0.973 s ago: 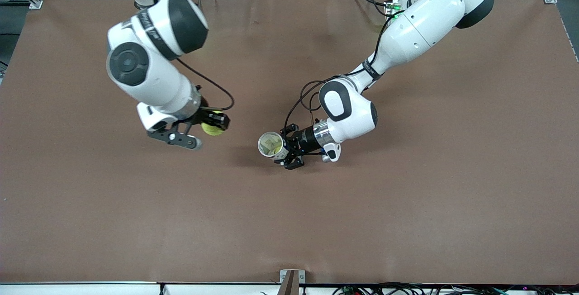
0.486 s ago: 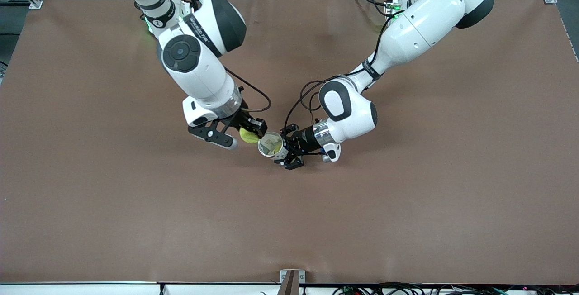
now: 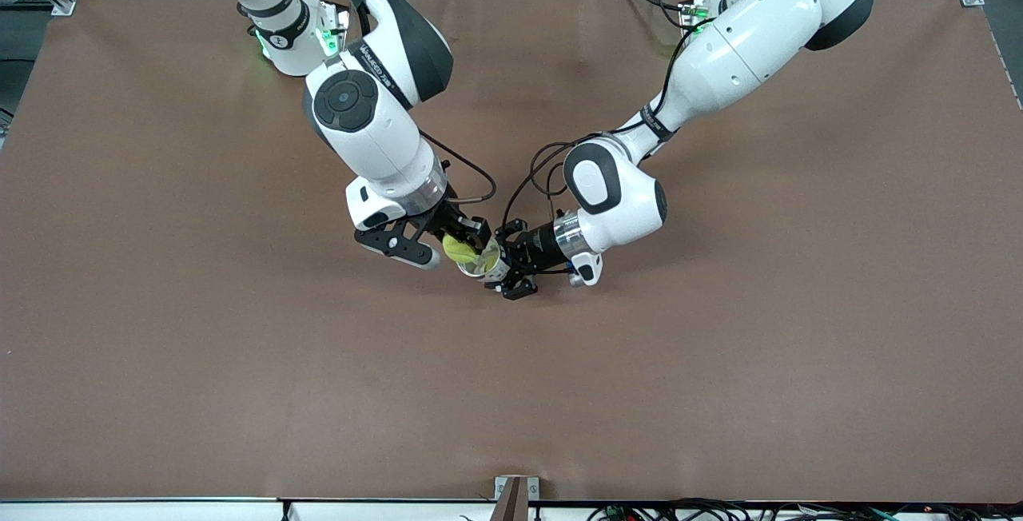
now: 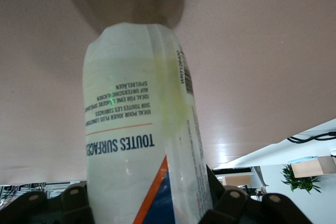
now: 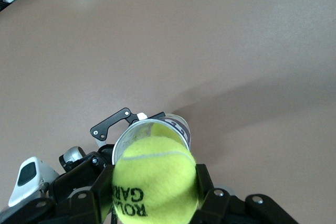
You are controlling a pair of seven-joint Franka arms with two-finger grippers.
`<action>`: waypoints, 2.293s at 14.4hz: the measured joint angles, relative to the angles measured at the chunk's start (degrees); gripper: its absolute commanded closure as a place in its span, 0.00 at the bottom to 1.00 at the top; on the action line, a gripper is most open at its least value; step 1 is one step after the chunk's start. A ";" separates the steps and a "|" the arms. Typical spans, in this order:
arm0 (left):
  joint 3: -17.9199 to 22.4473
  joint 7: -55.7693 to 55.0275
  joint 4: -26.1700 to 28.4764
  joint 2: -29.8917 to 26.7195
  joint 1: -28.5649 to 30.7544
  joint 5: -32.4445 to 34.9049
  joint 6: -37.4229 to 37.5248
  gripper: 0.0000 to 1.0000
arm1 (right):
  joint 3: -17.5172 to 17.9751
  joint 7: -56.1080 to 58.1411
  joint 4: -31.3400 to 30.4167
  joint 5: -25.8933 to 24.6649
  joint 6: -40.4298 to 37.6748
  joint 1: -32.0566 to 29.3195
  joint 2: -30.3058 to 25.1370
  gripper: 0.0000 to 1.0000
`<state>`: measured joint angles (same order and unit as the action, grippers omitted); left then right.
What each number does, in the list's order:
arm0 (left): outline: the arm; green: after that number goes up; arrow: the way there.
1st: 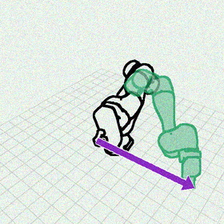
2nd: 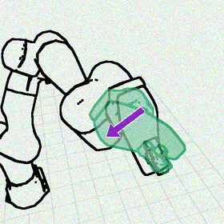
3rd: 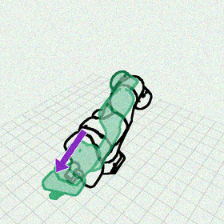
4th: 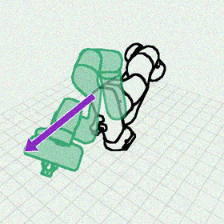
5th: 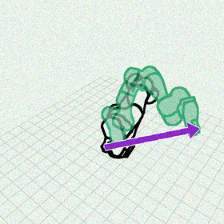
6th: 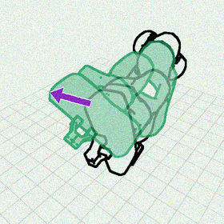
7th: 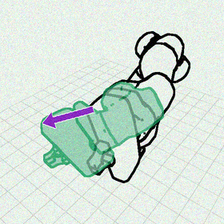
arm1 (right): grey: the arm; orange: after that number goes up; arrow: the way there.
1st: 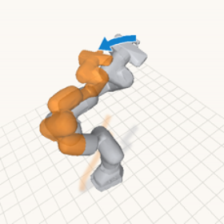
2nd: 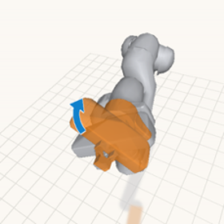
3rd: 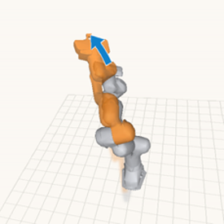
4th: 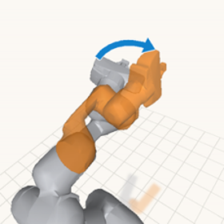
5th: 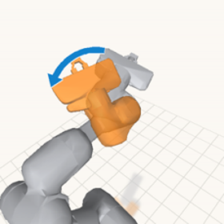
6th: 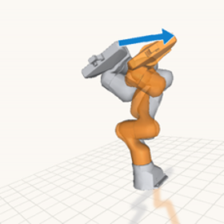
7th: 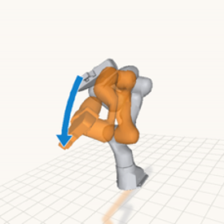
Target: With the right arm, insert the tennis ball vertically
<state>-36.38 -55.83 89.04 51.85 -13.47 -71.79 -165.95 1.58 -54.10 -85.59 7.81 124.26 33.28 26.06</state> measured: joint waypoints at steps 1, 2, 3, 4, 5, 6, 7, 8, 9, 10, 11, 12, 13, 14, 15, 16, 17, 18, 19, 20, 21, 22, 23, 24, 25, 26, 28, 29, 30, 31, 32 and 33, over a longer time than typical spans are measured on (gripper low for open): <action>0.00 0.00 0.00 0.00 0.00 0.00 -0.22 0.33 | 0.00 0.00 0.02 0.00 0.49 0.00 0.22 0.58; 0.00 0.00 0.01 0.00 0.00 0.00 -0.36 0.33 | -0.02 0.00 0.03 -0.01 1.05 0.00 0.34 0.58; 0.00 0.00 0.01 0.00 0.00 0.00 -0.39 0.33 | -0.03 0.00 0.07 -0.02 1.26 0.00 0.43 0.58; 0.00 0.00 0.01 0.00 0.01 0.00 -0.41 0.33 | -0.04 0.00 0.10 -0.02 1.40 0.00 0.55 0.58; 0.00 0.00 0.01 0.00 0.02 0.00 -0.43 0.33 | -0.04 0.00 0.12 -0.03 1.97 0.01 0.75 0.58; 0.00 0.00 0.01 0.00 0.03 0.00 -0.43 0.33 | -0.05 0.00 0.17 -0.03 2.92 0.01 1.00 0.57; 0.00 0.00 0.00 0.00 0.03 0.00 -0.43 0.33 | -0.05 0.00 0.23 -0.03 3.64 0.01 1.25 0.57; 0.00 0.00 0.00 0.00 0.03 0.00 -0.44 0.33 | -0.06 0.00 0.26 -0.03 3.95 0.01 1.46 0.51; 0.00 0.00 0.00 0.00 0.03 0.00 -0.44 0.32 | -0.06 0.00 0.27 -0.03 4.11 0.01 1.60 0.40; 0.00 0.00 0.00 0.00 0.03 -0.05 -0.44 0.32 | -0.06 0.00 0.28 -0.03 4.14 0.01 1.65 0.16; 0.00 0.00 0.00 0.00 0.03 -0.22 -0.44 0.32 | -0.06 0.00 0.29 -0.03 4.15 0.01 1.65 0.00; 0.00 0.00 0.00 0.00 0.03 -0.41 -0.44 0.32 | -0.06 0.00 0.32 -0.03 4.15 0.01 1.65 0.00; 0.00 0.00 0.00 0.00 0.03 -0.49 -0.45 0.32 | -0.06 0.00 0.35 -0.03 4.15 0.01 1.64 0.00; 0.00 0.00 0.01 0.00 0.03 -0.52 -0.46 0.32 | -0.06 0.00 0.39 -0.03 4.16 0.01 1.64 0.00; 0.00 0.00 0.01 0.00 0.03 -0.54 -0.48 0.32 | -0.06 0.00 0.42 -0.04 4.16 0.01 1.64 0.00; 0.00 0.00 0.03 0.00 0.03 -0.55 -0.49 0.32 | -0.06 0.00 0.45 -0.03 4.16 0.01 1.64 0.00; 0.00 0.00 0.06 0.00 0.03 -0.55 -0.49 0.32 | -0.06 0.00 0.46 -0.03 4.15 0.01 1.64 0.00; 0.00 0.00 0.06 0.00 0.03 -0.55 -0.49 0.32 | -0.08 0.01 0.47 -0.03 4.11 0.01 1.64 0.00; 0.00 0.00 0.06 0.00 0.03 -0.60 -0.49 0.32 | -0.19 0.02 0.53 -0.04 3.64 0.01 1.63 0.00; 0.00 0.00 0.06 0.00 0.03 -0.70 -0.49 0.31 | -0.44 0.07 0.78 -0.07 1.94 0.00 1.54 0.00; 0.00 0.00 0.06 0.00 0.03 -0.77 -0.50 0.30 | -0.80 0.37 1.27 -0.14 -1.03 -0.05 1.21 0.00; 0.00 0.00 0.06 0.00 0.02 -0.82 -0.57 0.30 | -1.16 0.98 1.89 -0.24 -4.80 -0.25 0.57 0.00; 0.00 0.00 0.06 0.00 0.02 -0.85 -0.84 0.30 | -1.48 1.77 2.33 -0.31 -9.11 -0.69 -0.60 0.00; 0.00 0.00 0.07 0.00 0.03 -0.88 -1.25 0.30 | -1.73 2.47 2.61 -0.37 -13.31 -1.41 -2.19 0.00; 0.00 0.00 0.07 0.00 0.03 -0.89 -1.48 0.30 | -1.86 3.20 2.73 -0.41 -17.39 -2.41 -4.20 0.00; 0.00 0.00 0.07 0.00 0.03 -0.91 -1.55 0.30 | -1.94 4.27 2.77 -0.45 -21.51 -3.65 -6.45 0.00; 0.00 0.00 0.08 0.00 0.03 -1.40 -1.58 0.30 | -2.04 8.03 2.42 -0.54 -28.57 -6.50 -11.06 0.00; 0.00 0.00 0.08 0.00 0.03 -1.98 -1.59 0.30 | -2.09 10.48 1.59 -0.60 -30.96 -8.25 -13.46 0.00; -0.01 0.12 0.07 0.00 0.03 -2.71 -1.59 0.30 | -2.13 13.46 0.09 -0.65 -32.57 -10.20 -15.98 0.00; -0.01 0.81 0.07 0.00 0.02 -3.69 -1.59 0.31 | -2.18 16.81 -2.08 -0.69 -33.54 -12.28 -18.66 0.00; -0.02 1.99 0.07 0.00 -0.01 -5.05 -1.60 0.31 | -2.23 20.22 -4.70 -0.75 -33.91 -14.42 -21.29 0.00; -0.05 3.39 0.07 0.00 -0.10 -6.69 -1.60 0.31 | -2.26 24.13 -7.37 -0.84 -34.01 -16.84 -23.83 0.00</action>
<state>-36.42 -52.44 89.10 51.85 -13.58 -78.48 -167.55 -0.68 -29.97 -92.96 6.97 90.25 16.44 2.23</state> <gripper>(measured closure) 0.304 0.000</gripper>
